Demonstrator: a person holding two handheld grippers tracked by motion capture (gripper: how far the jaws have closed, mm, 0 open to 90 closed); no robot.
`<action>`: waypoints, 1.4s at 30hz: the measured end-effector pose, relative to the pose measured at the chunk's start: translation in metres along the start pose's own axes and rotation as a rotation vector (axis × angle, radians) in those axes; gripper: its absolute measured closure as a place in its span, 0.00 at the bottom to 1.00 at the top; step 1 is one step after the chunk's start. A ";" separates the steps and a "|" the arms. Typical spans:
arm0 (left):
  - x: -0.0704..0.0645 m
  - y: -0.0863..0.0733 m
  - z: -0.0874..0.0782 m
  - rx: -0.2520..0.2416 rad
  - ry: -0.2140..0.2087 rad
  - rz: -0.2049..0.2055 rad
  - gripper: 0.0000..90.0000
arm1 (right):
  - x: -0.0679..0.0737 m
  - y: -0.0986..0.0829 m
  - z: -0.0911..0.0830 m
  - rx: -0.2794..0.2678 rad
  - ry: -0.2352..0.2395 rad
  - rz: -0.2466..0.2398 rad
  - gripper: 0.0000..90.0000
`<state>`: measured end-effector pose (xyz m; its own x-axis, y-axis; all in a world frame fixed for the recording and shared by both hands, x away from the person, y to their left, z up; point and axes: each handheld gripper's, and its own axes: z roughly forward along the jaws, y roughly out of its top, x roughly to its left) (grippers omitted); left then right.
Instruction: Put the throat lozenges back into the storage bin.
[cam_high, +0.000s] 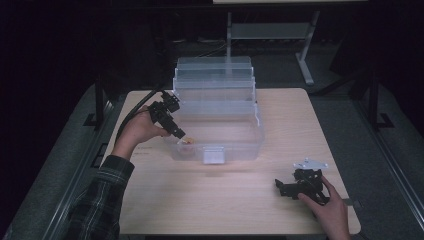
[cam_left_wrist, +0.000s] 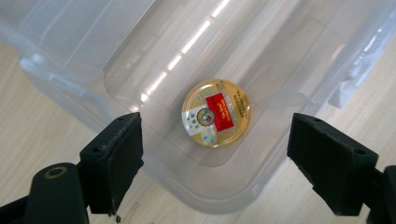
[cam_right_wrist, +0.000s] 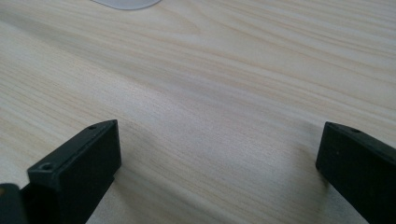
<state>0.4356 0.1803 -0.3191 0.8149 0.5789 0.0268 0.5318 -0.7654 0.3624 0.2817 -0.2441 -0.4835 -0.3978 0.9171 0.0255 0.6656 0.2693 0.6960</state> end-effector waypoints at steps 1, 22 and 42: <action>0.000 -0.001 -0.001 -0.005 0.000 0.001 0.20 | 0.000 0.000 0.000 0.000 0.001 0.000 0.00; -0.006 -0.041 -0.013 -0.109 0.020 -0.044 0.15 | 0.000 0.000 0.000 0.000 0.001 0.000 0.00; -0.017 -0.078 -0.018 -0.203 0.041 -0.087 0.13 | 0.000 0.000 0.000 0.000 0.001 0.001 0.00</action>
<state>0.3762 0.2349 -0.3312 0.7560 0.6541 0.0235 0.5390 -0.6425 0.5447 0.2817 -0.2441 -0.4835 -0.3982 0.9169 0.0268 0.6657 0.2688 0.6961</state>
